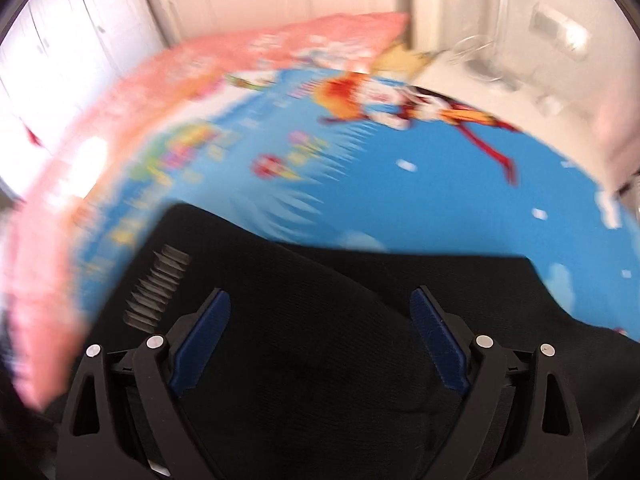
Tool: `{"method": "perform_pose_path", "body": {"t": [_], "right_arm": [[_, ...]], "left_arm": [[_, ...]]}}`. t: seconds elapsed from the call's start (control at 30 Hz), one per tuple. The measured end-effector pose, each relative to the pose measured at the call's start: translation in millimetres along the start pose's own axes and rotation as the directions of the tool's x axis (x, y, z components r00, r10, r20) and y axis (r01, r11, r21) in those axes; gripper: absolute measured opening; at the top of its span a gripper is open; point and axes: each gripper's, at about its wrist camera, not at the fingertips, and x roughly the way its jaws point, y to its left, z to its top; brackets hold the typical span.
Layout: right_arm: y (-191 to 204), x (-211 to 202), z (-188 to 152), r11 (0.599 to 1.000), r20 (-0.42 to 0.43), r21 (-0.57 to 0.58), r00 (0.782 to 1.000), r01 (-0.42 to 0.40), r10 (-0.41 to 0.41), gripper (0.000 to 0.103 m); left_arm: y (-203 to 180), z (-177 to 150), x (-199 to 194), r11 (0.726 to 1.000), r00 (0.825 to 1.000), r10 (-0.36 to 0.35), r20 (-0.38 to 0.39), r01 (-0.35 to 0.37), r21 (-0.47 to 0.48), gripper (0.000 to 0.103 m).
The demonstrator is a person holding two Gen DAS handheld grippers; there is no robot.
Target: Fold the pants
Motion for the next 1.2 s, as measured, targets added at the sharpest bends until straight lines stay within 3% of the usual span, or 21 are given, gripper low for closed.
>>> {"method": "perform_pose_path", "body": {"t": [0.13, 0.33, 0.4, 0.57, 0.6, 0.67, 0.77, 0.87, 0.97, 1.03, 1.13, 1.2], "right_arm": [[27.0, -15.9, 42.0, 0.99, -0.134, -0.018, 0.981, -0.143, 0.14, 0.088], [61.3, -10.4, 51.1, 0.985, -0.324, -0.101, 0.941, -0.138, 0.099, 0.088], [55.5, -14.4, 49.8, 0.984, -0.335, -0.13, 0.939, -0.124, 0.074, 0.088], [12.8, -50.2, 44.3, 0.979, -0.29, -0.146, 0.953, -0.14, 0.093, 0.088], [-5.1, -61.9, 42.0, 0.981, -0.265, -0.13, 0.958, -0.146, 0.107, 0.086], [-51.1, -89.1, 31.1, 0.982, -0.221, -0.056, 0.961, -0.181, 0.165, 0.068], [-116.5, -124.5, 9.8, 0.979, -0.132, 0.045, 0.97, -0.198, 0.202, 0.066], [-207.5, -158.5, -36.1, 0.963, -0.055, 0.188, 0.977, -0.193, 0.207, 0.066], [-274.1, -176.0, -80.9, 0.949, -0.016, 0.284, 0.989, -0.135, 0.145, 0.067], [-318.1, -175.1, -115.4, 0.936, -0.024, 0.34, 0.994, -0.094, 0.109, 0.067], [-362.6, -153.9, -148.0, 0.91, -0.07, 0.41, 0.994, -0.053, 0.089, 0.071], [-373.8, -141.2, -159.9, 0.906, -0.085, 0.418, 0.99, -0.066, 0.112, 0.076]], "left_arm": [[-53.6, 7.4, -7.7, 0.98, 0.993, 0.11, 0.045, -0.115, 0.159, 0.033], [-128.1, 13.4, -9.0, 0.909, 0.973, 0.203, 0.11, -0.229, 0.349, 0.033], [-155.0, 12.1, -6.7, 0.864, 0.964, 0.223, 0.142, -0.263, 0.429, 0.032], [-223.9, 5.1, 5.1, 0.723, 0.956, 0.217, 0.199, -0.295, 0.625, 0.032], [-238.4, 3.2, 7.2, 0.694, 0.955, 0.208, 0.211, -0.296, 0.657, 0.032], [-266.1, -1.6, 12.0, 0.64, 0.959, 0.181, 0.22, -0.284, 0.714, 0.032], [-317.0, -22.6, 28.0, 0.527, 0.966, 0.125, 0.226, -0.257, 0.81, 0.032], [-372.8, -59.9, 54.1, 0.408, 0.974, 0.053, 0.219, -0.221, 0.886, 0.032], [-423.0, -112.9, 88.6, 0.281, 0.983, -0.006, 0.185, -0.176, 0.943, 0.032], [-446.4, -154.1, 116.8, 0.207, 0.989, -0.008, 0.151, -0.146, 0.967, 0.032], [-460.7, -204.9, 159.7, 0.137, 0.993, 0.03, 0.112, -0.115, 0.984, 0.033], [-459.9, -233.5, 175.2, 0.088, 0.989, 0.043, 0.142, -0.145, 0.985, 0.044]]}}
